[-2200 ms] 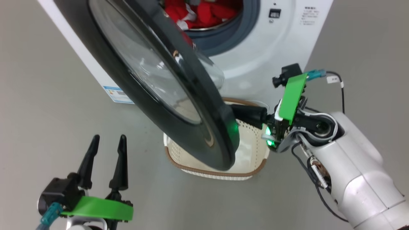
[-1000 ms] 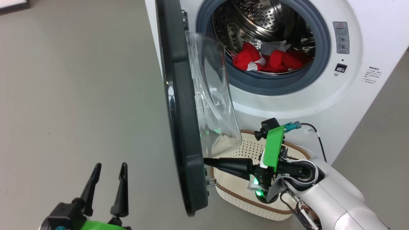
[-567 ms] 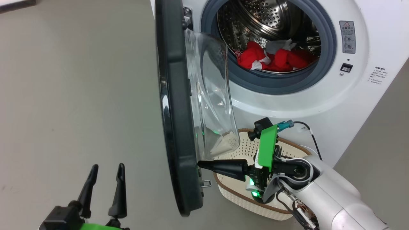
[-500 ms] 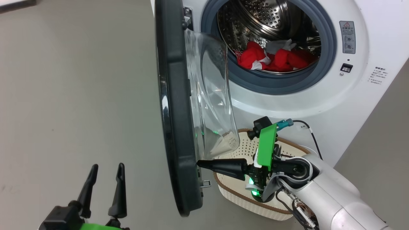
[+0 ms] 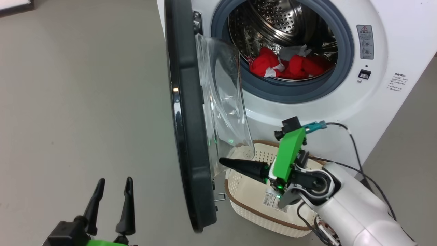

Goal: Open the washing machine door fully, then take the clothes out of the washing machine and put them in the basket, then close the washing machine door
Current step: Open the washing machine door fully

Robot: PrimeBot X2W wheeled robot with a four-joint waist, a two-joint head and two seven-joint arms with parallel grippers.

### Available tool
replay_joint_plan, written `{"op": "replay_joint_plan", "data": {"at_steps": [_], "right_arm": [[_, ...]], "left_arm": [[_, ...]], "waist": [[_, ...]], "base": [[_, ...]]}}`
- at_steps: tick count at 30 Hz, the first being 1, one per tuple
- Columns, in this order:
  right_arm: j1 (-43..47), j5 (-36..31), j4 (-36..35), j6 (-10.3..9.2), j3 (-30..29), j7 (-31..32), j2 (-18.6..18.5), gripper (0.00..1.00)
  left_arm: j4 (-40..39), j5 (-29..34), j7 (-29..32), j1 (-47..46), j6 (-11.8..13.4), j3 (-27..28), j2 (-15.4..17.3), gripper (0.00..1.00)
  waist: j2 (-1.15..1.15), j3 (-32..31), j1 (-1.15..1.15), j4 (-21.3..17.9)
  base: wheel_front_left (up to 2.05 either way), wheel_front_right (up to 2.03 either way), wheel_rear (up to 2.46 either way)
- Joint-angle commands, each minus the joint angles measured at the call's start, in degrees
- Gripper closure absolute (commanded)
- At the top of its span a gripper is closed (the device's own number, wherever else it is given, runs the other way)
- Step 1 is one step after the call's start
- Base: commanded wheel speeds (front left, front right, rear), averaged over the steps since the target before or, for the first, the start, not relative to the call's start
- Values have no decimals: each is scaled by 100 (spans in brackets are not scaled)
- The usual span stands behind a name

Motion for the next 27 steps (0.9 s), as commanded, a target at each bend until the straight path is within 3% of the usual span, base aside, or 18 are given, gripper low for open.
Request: {"op": "replay_joint_plan", "data": {"at_steps": [1, 10, 18, 21, 27], "right_arm": [[86, -161, -192, 44, -43, -147, -1, 0], [556, -2478, -750, 44, 455, -2552, -775, 0], [481, -4121, 50, 44, 923, -4672, -1067, 0], [429, -4626, 384, 44, 693, -4890, -988, 0], [886, -6287, -59, 44, -914, -4908, -737, 0]], "left_arm": [[-99, 21, -44, -102, -21, 204, 81, 0], [41, 65, -44, -133, -57, 216, 81, 0], [175, 104, -44, -146, -105, 232, 81, 0], [202, 126, -44, -130, -126, 234, 81, 0], [261, 181, -44, -151, -161, 251, 81, 0]], "waist": [[0, -19, 0, -14], [0, -87, 0, -57], [0, -187, 0, -104], [0, -224, 0, -126], [0, -229, 0, -160]], "base": [[0, 0, 0], [0, 0, 0], [0, 0, 0], [0, 0, 0], [0, 0, 0]]}}
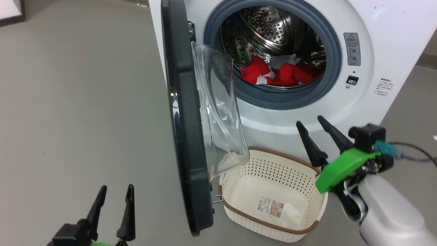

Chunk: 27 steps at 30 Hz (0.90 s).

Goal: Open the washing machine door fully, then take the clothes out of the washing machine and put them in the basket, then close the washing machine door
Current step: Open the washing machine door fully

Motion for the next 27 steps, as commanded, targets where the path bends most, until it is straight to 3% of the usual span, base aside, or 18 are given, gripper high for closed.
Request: {"op": "replay_joint_plan", "data": {"at_steps": [1, 8, 27], "right_arm": [[393, -647, -339, 43, -469, -73, 174, 0], [1287, -2023, -1153, 43, -1661, -74, 718, 0], [2049, -2421, -1459, 43, -1907, -75, 1005, 0]], "left_arm": [[-107, 67, -44, -154, -57, 212, 78, 0], [-79, 69, -44, -192, -79, 184, 78, 0], [16, 161, -44, -183, -125, 174, 78, 0]], "waist": [[0, 6, 0, 2], [0, 12, 0, 15], [0, -92, 0, -9]], "base": [[0, 0, 0], [0, 0, 0], [0, 0, 0]]}}
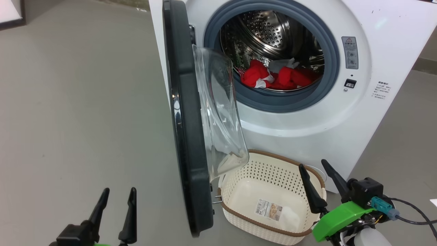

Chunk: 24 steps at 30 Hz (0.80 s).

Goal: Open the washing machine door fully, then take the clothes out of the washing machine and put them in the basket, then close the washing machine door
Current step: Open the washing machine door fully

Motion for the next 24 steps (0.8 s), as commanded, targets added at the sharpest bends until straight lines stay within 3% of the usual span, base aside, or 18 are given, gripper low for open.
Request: {"op": "replay_joint_plan", "data": {"at_steps": [1, 18, 19, 20, 21, 22, 23, 24], "right_arm": [[-59, -61, -142, 37, 124, -37, 23, 0], [-41, 148, -206, 37, 106, -37, 26, 0], [-37, 152, -211, 37, 111, -37, 26, 0], [-29, 156, -216, 37, 116, -37, 26, 0], [-19, 163, -218, 37, 117, -37, 26, 0], [-8, 175, -213, 37, 110, -37, 26, 0], [0, 186, -207, 37, 101, -37, 26, 0], [5, 192, -204, 37, 91, -37, 26, 0]], "left_arm": [[-116, 99, -44, -177, -32, 176, 69, 0], [49, -84, -44, -171, -42, 132, 68, 0], [48, -68, -44, -179, -42, 129, 68, 5], [38, -50, -44, -182, -43, 123, 68, 36], [25, -31, -44, -184, -43, 119, 68, 58], [12, -19, -44, -190, -37, 116, 68, 92], [-5, -4, -44, -202, -29, 110, 68, 100], [-33, -3, -44, -215, -27, 100, 68, 100]], "waist": [[0, -8, 0, -7], [0, -17, 0, -11], [0, -16, 0, -10], [0, -16, 0, -9], [0, -16, 0, -7], [0, -17, 0, -7], [0, -19, 0, -7], [0, -20, 0, -7]], "base": [[0, 0, 0], [0, 0, 0], [0, 0, 0], [0, 0, 0], [0, 0, 0], [0, 0, 0], [0, 0, 0], [0, 0, 0]]}}
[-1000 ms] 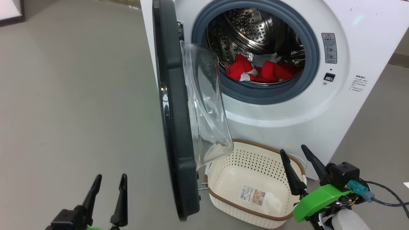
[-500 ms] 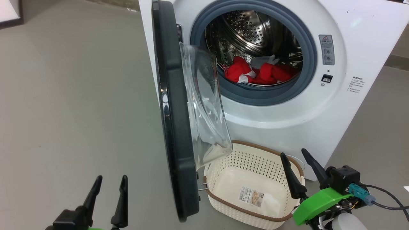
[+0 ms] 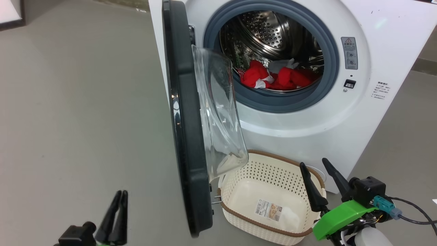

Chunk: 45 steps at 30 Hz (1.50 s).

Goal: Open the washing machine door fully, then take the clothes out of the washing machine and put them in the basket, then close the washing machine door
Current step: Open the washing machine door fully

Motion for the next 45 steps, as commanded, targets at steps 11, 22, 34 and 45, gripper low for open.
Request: {"op": "replay_joint_plan", "data": {"at_steps": [11, 22, 34, 45], "right_arm": [[12, 152, -156, 37, 34, -37, 15, 0], [39, 164, -150, 37, 34, -37, 15, 0], [15, 104, -140, 37, 6, -37, 15, 0], [53, 133, -125, 37, 34, -37, 15, 0]], "left_arm": [[-1013, 74, -44, -455, 152, 133, 65, 100], [-2769, 371, 393, -958, 247, -285, 134, 100], [-3149, 76, 1145, -1120, 127, -1582, 83, 100], [-2252, -483, 1673, -822, 363, -2264, 68, 100]], "waist": [[-1, -56, 0, -35], [-1, -69, 0, -128], [-1, -14, 0, -199], [-1, -15, 0, -177]], "base": [[0, 0, 0], [0, 0, 0], [0, 0, 0], [0, 0, 0]]}}
